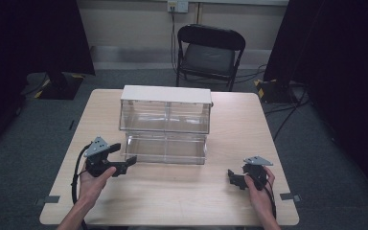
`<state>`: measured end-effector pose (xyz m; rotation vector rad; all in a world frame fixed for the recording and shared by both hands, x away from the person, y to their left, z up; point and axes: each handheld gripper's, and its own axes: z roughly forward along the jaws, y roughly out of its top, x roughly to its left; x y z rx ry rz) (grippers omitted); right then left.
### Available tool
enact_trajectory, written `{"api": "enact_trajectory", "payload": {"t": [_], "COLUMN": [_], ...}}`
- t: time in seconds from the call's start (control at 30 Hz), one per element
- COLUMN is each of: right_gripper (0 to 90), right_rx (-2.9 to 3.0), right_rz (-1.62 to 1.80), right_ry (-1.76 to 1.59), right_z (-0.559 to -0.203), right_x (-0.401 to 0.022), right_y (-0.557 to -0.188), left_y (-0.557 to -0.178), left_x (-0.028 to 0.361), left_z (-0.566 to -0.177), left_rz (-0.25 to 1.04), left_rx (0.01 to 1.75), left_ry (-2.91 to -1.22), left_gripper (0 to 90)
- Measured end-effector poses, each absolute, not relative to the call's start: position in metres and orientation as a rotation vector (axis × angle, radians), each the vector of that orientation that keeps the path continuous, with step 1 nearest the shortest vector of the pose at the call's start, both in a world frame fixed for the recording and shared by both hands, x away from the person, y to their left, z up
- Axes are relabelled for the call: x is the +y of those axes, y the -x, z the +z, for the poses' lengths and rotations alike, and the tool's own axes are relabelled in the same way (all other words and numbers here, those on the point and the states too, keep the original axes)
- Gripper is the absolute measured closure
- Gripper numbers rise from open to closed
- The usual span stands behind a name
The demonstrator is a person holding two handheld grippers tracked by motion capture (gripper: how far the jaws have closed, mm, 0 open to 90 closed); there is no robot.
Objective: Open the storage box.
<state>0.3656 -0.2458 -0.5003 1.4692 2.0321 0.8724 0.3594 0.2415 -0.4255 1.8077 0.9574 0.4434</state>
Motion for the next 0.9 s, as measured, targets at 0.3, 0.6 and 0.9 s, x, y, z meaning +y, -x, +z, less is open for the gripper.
{"api": "enact_trajectory", "payload": {"t": [0.3,0.6,0.9], "right_gripper": [10.8,10.8,10.8], "right_rx": [2.032,2.032,2.032], "right_rz": [0.872,0.873,0.872], "right_ry": [-1.469,-1.469,-1.469], "right_z": [-0.5,-0.5,-0.5], "right_x": [-0.246,-0.246,-0.246], "right_y": [-0.366,-0.366,-0.366], "left_y": [-0.364,-0.369,-0.374], "left_x": [0.244,0.241,0.239], "left_z": [-0.422,-0.419,-0.419], "left_rz": [0.444,0.446,0.435], "left_rx": [0.958,0.963,0.963], "left_ry": [-1.812,-1.812,-1.816], "left_gripper": [15.6,15.6,15.6]}}
